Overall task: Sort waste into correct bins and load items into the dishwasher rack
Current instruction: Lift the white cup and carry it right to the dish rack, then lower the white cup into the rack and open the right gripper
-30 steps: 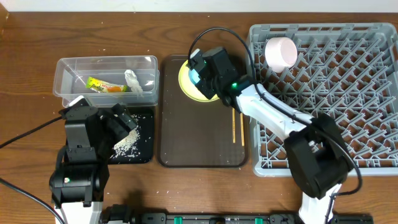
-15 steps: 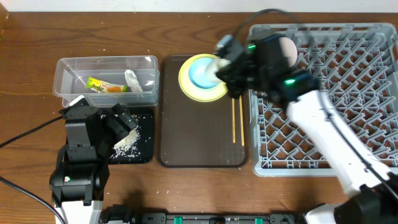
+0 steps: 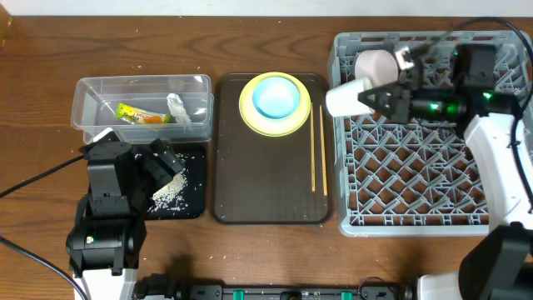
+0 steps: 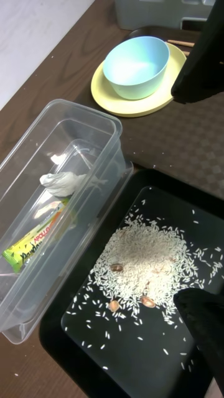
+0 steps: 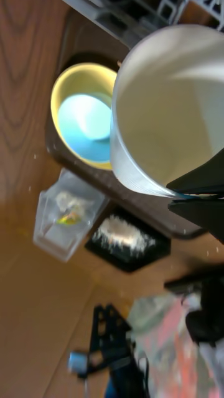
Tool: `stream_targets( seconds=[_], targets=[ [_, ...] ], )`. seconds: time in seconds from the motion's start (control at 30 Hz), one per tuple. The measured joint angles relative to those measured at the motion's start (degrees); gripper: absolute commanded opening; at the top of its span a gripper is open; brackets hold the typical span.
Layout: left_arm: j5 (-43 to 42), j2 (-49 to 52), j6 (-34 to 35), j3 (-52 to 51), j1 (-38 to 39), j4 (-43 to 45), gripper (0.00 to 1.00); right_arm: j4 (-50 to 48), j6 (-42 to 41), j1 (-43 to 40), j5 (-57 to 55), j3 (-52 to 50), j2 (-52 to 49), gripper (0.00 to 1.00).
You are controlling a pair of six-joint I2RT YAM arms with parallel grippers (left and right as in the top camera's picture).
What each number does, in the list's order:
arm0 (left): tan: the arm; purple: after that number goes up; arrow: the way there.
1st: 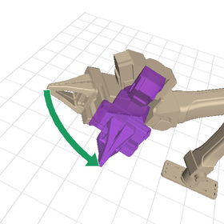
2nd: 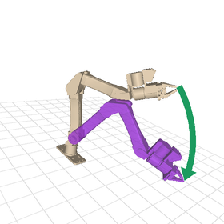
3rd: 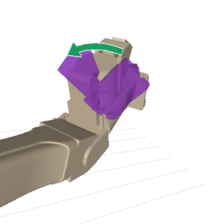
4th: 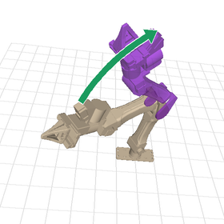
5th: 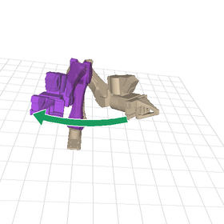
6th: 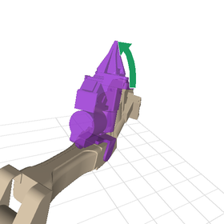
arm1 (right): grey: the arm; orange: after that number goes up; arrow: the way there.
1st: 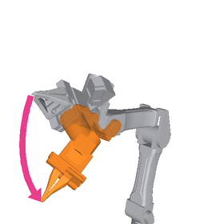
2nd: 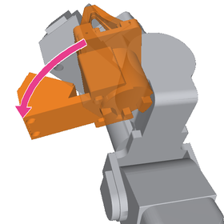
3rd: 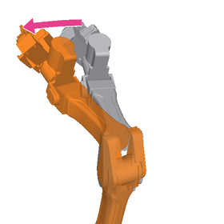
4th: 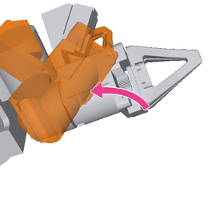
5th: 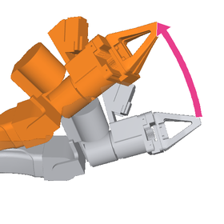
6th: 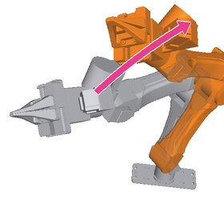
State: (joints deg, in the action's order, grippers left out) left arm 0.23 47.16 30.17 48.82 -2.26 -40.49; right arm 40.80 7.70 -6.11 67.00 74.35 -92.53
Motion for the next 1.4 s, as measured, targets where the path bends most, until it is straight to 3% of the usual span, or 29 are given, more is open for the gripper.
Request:
stream_targets(
  seconds=[0.17, 0.37, 0.7, 0.93, 1.4],
  targets=[
    [0.0, 0.0, 0.0, 0.0, 0.0, 0.02, 0.98, -5.05, -0.15, -2.47, 5.31, -6.08, -0.02, 0.01],
    [0.0, 0.0, 0.0, 0.0, 0.0, 0.0, 0.98, -18.62, -4.83, -2.97, 9.27, -13.31, -0.26, 0.01],
    [0.0, 0.0, 0.0, 0.0, 0.0, 0.0, 0.98, -31.63, -15.65, -3.04, 4.0, -20.57, -0.44, 0.01],
    [0.0, 0.0, 0.0, 0.0, 0.0, 0.0, 0.98, -35.58, -20.76, -3.02, 1.33, -20.68, -0.46, 0.01],
    [0.0, 0.0, 0.0, 0.0, 0.0, 0.0, 0.98, -41.72, -22.64, -1.46, 2.08, -20.68, -7.02, 0.01]
  ],
)
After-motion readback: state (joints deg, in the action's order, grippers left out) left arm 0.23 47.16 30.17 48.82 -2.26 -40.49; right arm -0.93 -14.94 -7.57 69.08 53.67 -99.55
